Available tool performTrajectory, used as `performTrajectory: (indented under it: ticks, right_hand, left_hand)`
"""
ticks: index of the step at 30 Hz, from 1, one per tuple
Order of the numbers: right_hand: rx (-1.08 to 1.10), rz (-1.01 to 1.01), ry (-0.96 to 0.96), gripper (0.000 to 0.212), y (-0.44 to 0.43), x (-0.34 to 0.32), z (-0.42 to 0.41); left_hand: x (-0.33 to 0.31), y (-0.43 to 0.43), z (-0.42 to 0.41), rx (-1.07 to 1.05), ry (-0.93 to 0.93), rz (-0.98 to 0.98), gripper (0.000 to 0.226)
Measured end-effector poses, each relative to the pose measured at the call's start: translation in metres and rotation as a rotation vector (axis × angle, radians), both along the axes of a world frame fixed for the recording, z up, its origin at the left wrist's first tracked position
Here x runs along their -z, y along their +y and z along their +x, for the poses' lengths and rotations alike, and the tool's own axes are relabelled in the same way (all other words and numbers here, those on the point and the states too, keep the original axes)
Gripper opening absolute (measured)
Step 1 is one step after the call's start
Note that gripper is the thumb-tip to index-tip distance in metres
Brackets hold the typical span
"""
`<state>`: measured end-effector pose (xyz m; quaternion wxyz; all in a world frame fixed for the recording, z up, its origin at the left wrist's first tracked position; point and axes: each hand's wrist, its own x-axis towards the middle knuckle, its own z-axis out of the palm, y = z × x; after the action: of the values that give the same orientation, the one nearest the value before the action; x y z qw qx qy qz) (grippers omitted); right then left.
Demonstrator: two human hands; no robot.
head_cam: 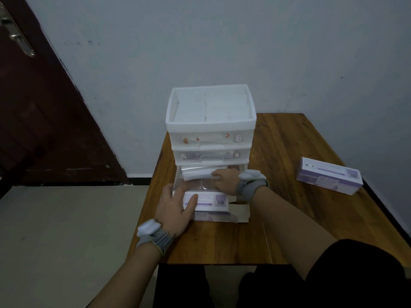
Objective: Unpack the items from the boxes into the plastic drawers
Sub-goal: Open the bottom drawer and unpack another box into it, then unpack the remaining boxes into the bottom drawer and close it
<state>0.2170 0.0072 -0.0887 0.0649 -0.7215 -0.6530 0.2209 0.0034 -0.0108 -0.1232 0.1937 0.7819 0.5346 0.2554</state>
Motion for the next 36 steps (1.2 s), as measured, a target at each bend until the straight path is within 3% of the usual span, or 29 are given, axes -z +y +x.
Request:
performTrajectory:
  ticks: [2,6,9,11,15,19,23,28,32,36]
  right_hand:
    - [0.001,0.103,-0.025,0.034,-0.005,-0.003,0.002]
    - [0.124,0.378,0.163,0.024,-0.022,-0.007,0.019]
    - [0.22,0.585,0.138,0.02,-0.044,-0.012,0.045]
    - [0.321,0.616,0.141,0.026,-0.054,-0.013,0.064]
    - [0.482,0.468,0.17,0.036,-0.087,-0.017,0.12]
    - [0.526,0.36,0.069,0.049,-0.111,-0.014,0.163]
    - [0.724,0.081,-0.007,0.066,-0.127,-0.008,0.194]
    - [0.679,-0.079,-0.122,0.08,-0.151,0.004,0.218]
    - [0.584,-0.098,-0.223,0.079,-0.158,0.005,0.212]
    - [0.475,0.159,-0.465,0.06,-0.16,-0.001,0.206]
  left_hand:
    - [-0.004,-0.004,0.0,-0.005,0.018,-0.029,0.051]
    - [-0.017,-0.013,0.004,-0.073,0.099,0.036,0.056]
    - [-0.025,-0.02,0.022,-0.04,0.103,0.216,0.042]
    - [-0.026,-0.022,0.034,0.002,0.115,0.241,0.035]
    - [-0.025,-0.034,0.067,0.135,0.088,0.279,0.024]
    - [-0.021,-0.044,0.094,0.28,0.128,0.341,0.017]
    - [-0.016,-0.047,0.104,0.261,0.178,0.317,0.012]
    - [-0.018,-0.049,0.103,0.237,0.174,0.284,0.013]
    - [-0.019,-0.048,0.102,0.232,0.186,0.269,0.014]
    - [-0.015,-0.048,0.102,0.186,0.198,0.249,0.016]
